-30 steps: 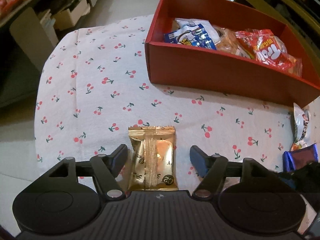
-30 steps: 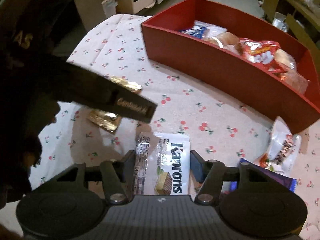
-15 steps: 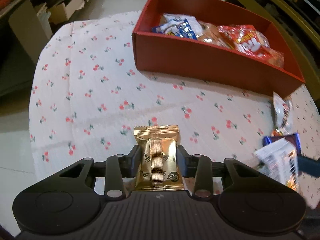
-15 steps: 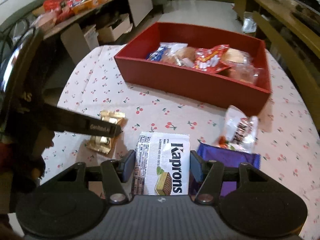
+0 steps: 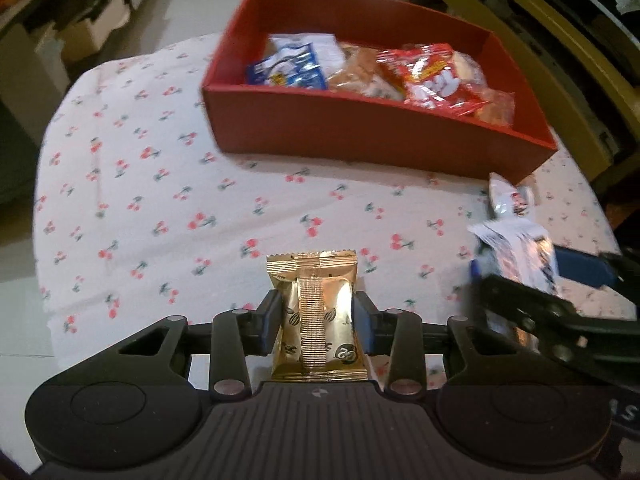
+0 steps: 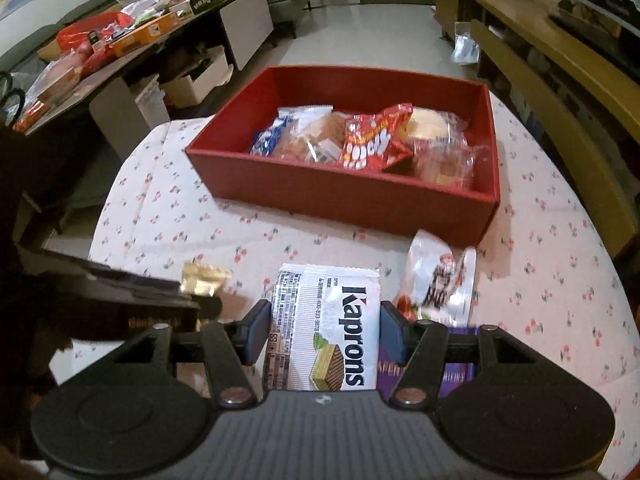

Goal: Organize snacks
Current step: 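Carry both wafers over the red box, lower them in and open both tools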

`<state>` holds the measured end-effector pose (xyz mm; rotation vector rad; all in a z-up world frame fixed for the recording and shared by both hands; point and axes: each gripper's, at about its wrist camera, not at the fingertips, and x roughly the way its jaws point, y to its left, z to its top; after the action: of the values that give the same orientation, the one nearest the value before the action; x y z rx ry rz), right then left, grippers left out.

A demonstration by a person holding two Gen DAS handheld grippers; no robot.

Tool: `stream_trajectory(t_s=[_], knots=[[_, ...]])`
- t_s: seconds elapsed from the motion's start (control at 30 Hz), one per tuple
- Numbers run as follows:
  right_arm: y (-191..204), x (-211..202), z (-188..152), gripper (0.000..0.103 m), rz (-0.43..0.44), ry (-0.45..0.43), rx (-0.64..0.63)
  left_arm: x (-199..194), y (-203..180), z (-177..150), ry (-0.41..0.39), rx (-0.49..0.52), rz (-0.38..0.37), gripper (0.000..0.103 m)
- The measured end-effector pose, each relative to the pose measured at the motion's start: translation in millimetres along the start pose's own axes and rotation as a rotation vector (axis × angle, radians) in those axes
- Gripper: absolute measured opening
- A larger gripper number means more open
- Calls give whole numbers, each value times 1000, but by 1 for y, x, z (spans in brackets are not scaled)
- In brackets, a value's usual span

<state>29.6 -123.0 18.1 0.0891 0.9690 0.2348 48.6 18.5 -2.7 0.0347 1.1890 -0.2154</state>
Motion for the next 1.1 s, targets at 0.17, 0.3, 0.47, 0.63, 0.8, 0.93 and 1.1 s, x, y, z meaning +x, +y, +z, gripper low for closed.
stream_trajectory(t_s=[0.17, 0.3, 0.47, 0.63, 0.8, 0.93, 1.1], knots=[[-6, -1, 14, 59, 5, -30, 15, -6, -9, 14, -33, 38, -20, 47], [-15, -6, 24, 59, 11, -55, 48, -10, -13, 26, -55, 31, -42, 46], [-23, -7, 38, 59, 14, -73, 72, -11, -17, 42, -75, 21, -58, 46], [-29, -4, 51, 59, 12, -88, 86, -10, -17, 57, -91, 4, -69, 45], [-34, -2, 62, 59, 13, -103, 108, -11, -19, 70, -112, -4, -72, 45], [-38, -2, 71, 59, 13, -119, 122, -13, -20, 80, -128, -11, -75, 45], [-41, 0, 81, 59, 10, -134, 131, -14, -20, 90, -150, -14, -65, 45]])
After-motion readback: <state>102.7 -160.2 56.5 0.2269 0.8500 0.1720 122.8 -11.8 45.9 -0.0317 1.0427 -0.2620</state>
